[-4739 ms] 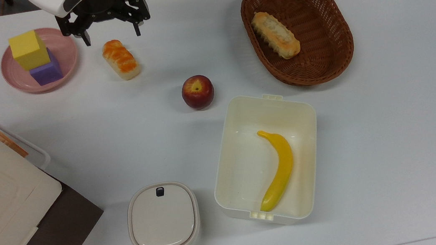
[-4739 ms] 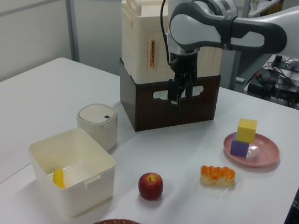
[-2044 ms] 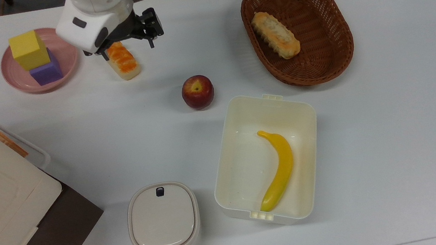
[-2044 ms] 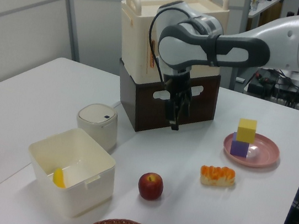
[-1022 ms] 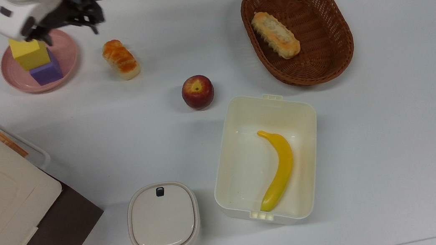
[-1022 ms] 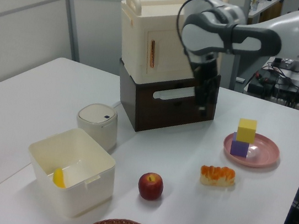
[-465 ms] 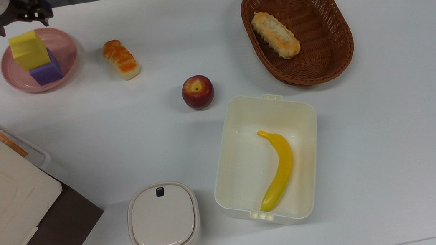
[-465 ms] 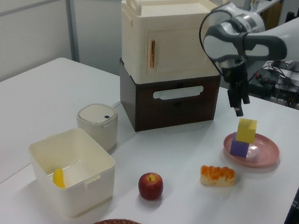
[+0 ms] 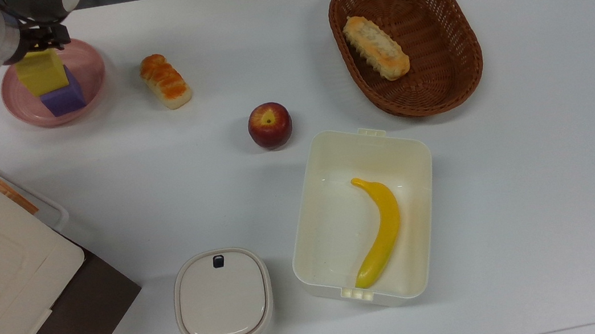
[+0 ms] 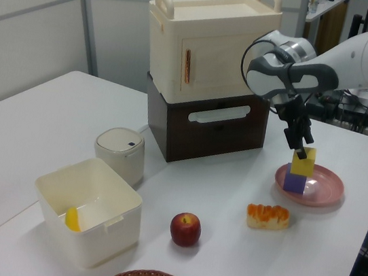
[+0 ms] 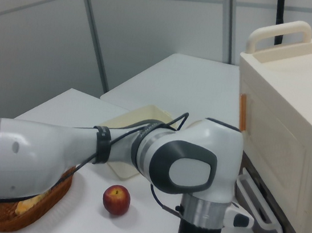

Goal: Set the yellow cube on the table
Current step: 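Lower the gripper and close it on the yellow cube, then lift the yellow cube off the purple cube and carry it off the plate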

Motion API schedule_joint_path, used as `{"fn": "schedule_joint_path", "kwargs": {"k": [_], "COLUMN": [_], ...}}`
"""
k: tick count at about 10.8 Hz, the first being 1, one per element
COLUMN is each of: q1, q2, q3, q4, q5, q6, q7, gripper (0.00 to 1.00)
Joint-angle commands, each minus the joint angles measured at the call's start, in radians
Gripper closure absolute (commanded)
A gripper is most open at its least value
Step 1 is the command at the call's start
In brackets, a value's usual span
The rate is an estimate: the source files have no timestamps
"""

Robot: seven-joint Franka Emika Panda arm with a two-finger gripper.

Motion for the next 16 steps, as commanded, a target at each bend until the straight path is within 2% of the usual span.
{"fn": "schedule_joint_path", "kwargs": {"k": [1, 2, 3, 4, 5, 6, 7, 10, 11, 13, 14, 15, 16], "q1": [0.006, 0.007, 0.007, 0.009, 0.010, 0.013, 0.019, 0.108, 0.131, 0.174, 0.197, 0.213, 0.237], "q2": [0.019, 0.021, 0.019, 0.019, 0.015, 0.002, -0.016, -0.051, -0.053, -0.045, -0.047, -0.045, -0.045], "q3": [0.001, 0.001, 0.001, 0.001, 0.003, 0.009, 0.013, 0.013, 0.013, 0.013, 0.013, 0.013, 0.013], "q4": [-0.003, -0.003, -0.003, -0.002, 0.002, 0.009, 0.014, 0.052, 0.054, 0.081, 0.081, 0.081, 0.081], "q5": [-0.037, -0.040, -0.038, -0.038, -0.038, -0.038, -0.037, -0.008, 0.026, 0.141, 0.196, 0.227, 0.226], "q6": [0.042, 0.046, 0.053, 0.052, 0.052, 0.047, 0.041, 0.035, 0.040, 0.067, 0.123, 0.153, 0.162], "q7": [-0.019, -0.023, -0.023, -0.023, -0.023, -0.023, -0.017, 0.032, 0.073, 0.180, 0.241, 0.304, 0.347], "gripper": [0.01, 0.17, 0.41, 0.61, 0.74, 0.83, 0.84, 0.83, 0.83, 0.82, 0.78, 0.49, 0.08]}}
